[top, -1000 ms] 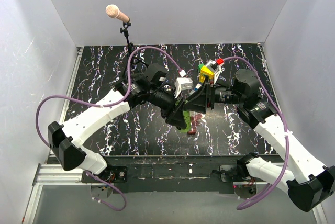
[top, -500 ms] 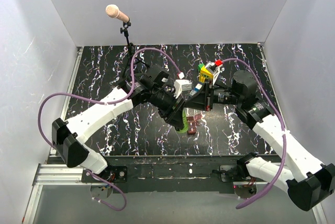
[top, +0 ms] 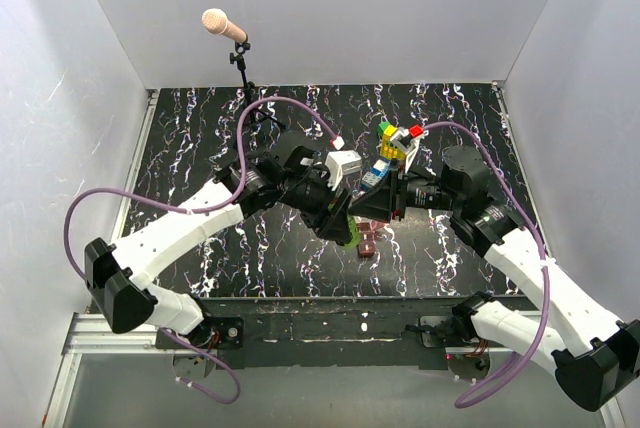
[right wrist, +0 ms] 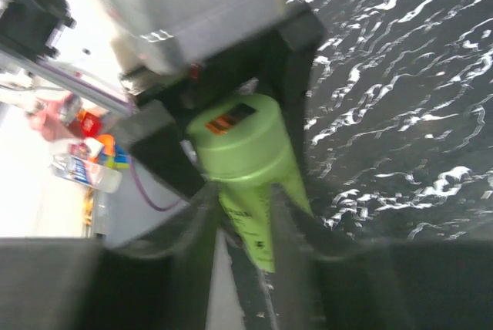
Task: Sort the pills into containers
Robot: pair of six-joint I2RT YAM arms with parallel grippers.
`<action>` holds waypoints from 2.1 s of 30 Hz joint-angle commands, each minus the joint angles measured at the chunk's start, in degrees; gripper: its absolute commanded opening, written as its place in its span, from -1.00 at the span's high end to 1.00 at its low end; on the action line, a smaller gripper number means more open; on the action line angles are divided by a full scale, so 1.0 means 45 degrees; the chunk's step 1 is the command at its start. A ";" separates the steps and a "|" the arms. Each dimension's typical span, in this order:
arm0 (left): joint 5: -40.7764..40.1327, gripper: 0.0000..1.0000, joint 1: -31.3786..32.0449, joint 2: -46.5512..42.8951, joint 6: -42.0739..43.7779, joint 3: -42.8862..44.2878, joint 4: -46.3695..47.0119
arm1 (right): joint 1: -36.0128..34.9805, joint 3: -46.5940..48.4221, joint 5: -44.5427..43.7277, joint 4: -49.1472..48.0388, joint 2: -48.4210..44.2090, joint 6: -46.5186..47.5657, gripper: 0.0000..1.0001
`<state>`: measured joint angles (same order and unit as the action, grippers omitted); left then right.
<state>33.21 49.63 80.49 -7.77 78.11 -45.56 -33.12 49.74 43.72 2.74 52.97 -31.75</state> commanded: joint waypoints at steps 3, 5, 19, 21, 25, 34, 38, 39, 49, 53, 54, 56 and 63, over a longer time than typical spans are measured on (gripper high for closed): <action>0.0023 1.00 0.0280 -0.1479 -0.0032 -0.0345 0.0888 | 0.0036 -0.0446 -0.0401 0.0659 -0.0637 0.1252 -0.46; 0.0099 1.00 0.0261 -0.1675 0.0066 -0.0345 0.0770 | 0.0056 -0.0564 -0.0032 0.0758 -0.0794 0.1468 -0.64; 0.3772 1.00 0.0261 -0.1403 0.1277 0.1294 0.0906 | 0.0056 -0.0584 0.4364 -0.0492 -0.0601 0.1509 -0.86; 0.3675 1.00 0.0280 -0.1246 0.1297 0.1568 0.0983 | -0.0002 -0.0583 0.4541 -0.0980 -0.0405 0.1334 -0.86; 0.3694 1.00 0.0261 -0.1051 0.1180 0.1744 0.1277 | -0.0080 -0.0817 0.4561 -0.2071 -0.0248 0.0495 -0.85; 0.3324 1.00 0.0261 -0.0815 0.1102 0.1803 0.1277 | -0.0314 -0.0681 0.5048 -0.3227 0.0454 -0.0777 -0.28; 0.2796 1.00 0.0261 -0.1264 0.0985 0.1648 0.1549 | -0.0354 -0.0778 0.5556 -0.3402 0.0514 -0.0855 0.08; 0.2679 1.00 0.0261 -0.1381 0.0907 0.1628 0.1666 | -0.0373 -0.0818 0.5673 -0.3461 0.0437 -0.0875 0.07; 0.3186 1.00 0.0261 -0.1324 0.0594 0.1412 0.2097 | -0.0393 -0.0838 0.5887 -0.3754 -0.0365 -0.0699 -0.59; 0.3186 1.00 0.0261 -0.1343 0.0575 0.1529 0.2097 | -0.0393 -0.0837 0.5889 -0.3754 -0.0346 -0.0758 -0.57; 0.3128 1.00 0.0261 -0.1363 0.0574 0.1569 0.2097 | -0.0393 -0.0837 0.5889 -0.3754 -0.0307 -0.0758 -0.52; 0.2991 1.00 0.0261 -0.1382 0.0535 0.1627 0.2117 | -0.0393 -0.0799 0.5928 -0.3754 -0.0190 -0.0796 -0.33; 0.0632 1.00 0.0261 -0.1908 -0.0419 0.1219 0.2992 | -0.0393 -0.0564 0.5714 -0.3326 -0.0013 -0.0758 0.49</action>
<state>46.13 51.16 75.64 -6.96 83.72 -38.74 -34.20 45.87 68.27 -11.88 53.06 -34.94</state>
